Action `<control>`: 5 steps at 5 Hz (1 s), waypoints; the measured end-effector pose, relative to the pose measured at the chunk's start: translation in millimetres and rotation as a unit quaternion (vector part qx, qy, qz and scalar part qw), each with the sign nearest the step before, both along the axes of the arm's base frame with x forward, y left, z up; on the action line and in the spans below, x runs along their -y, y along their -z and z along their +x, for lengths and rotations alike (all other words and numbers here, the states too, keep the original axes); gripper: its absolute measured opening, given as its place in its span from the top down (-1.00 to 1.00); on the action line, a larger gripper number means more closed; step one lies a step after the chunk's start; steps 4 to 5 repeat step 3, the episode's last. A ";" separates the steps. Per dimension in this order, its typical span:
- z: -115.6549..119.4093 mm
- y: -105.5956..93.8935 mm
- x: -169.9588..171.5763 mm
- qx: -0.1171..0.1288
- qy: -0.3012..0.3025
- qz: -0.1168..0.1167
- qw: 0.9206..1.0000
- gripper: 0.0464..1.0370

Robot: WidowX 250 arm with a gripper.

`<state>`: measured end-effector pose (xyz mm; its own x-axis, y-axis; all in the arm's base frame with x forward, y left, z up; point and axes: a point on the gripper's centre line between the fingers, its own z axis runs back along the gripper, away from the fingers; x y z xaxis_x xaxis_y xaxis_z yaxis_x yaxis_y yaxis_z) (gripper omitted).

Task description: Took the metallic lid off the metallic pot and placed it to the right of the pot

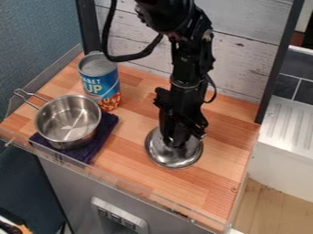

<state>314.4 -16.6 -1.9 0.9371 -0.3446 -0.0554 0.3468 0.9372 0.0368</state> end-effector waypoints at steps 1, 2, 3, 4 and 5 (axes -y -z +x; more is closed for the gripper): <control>-3.8 -10.5 -8.5 -0.006 -0.023 0.023 0.999 -0.79; -1.4 -48.4 -24.3 0.044 -0.069 0.030 0.996 -0.96; -4.2 -56.5 -40.7 0.051 -0.101 0.019 0.993 -0.94; -4.2 -56.5 -40.7 0.051 -0.101 0.019 0.993 -0.94; -4.2 -56.5 -40.7 0.051 -0.101 0.019 0.993 -0.94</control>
